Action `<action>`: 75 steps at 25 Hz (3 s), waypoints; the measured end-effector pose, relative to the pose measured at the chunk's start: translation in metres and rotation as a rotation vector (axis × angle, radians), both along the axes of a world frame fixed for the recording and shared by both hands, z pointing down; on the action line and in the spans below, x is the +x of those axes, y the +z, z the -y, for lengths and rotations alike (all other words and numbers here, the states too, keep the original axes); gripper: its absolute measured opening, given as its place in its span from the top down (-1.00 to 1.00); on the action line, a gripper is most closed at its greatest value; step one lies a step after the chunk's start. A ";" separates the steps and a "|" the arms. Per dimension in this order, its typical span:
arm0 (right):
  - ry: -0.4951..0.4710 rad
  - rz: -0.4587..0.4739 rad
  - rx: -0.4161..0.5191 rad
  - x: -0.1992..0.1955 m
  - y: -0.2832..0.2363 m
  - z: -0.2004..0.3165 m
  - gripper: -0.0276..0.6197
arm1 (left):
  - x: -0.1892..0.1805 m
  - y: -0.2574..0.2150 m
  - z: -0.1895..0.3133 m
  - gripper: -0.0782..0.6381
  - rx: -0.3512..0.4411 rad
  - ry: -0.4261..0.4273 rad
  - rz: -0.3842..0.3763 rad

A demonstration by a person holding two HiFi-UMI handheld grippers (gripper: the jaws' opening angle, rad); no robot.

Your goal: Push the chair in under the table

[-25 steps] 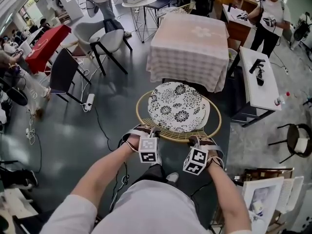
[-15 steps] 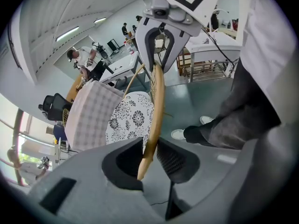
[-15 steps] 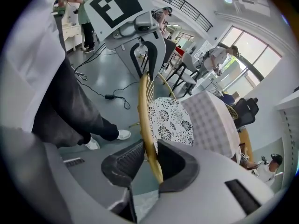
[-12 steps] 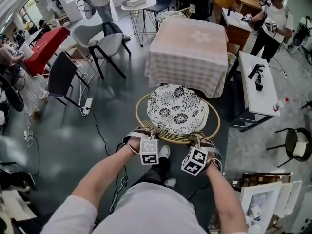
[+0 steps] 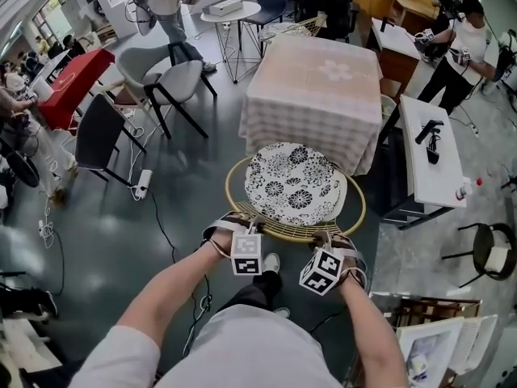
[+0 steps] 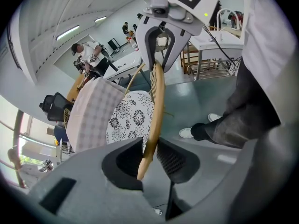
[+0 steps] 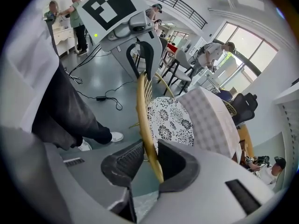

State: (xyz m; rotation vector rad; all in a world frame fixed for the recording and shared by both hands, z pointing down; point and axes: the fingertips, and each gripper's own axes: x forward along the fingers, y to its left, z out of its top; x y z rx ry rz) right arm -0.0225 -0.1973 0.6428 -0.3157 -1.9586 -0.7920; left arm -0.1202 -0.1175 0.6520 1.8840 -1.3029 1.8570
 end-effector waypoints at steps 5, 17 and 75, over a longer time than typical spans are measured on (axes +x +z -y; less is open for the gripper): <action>0.005 0.000 -0.011 -0.024 -0.001 0.020 0.67 | -0.025 -0.001 0.021 0.51 0.002 0.000 0.001; 0.061 -0.046 -0.008 -0.072 0.001 0.065 0.67 | -0.073 -0.001 0.068 0.51 0.012 0.047 -0.032; 0.388 0.171 -0.106 -0.165 -0.035 0.130 0.57 | -0.151 -0.039 0.143 0.36 0.277 -0.429 -0.394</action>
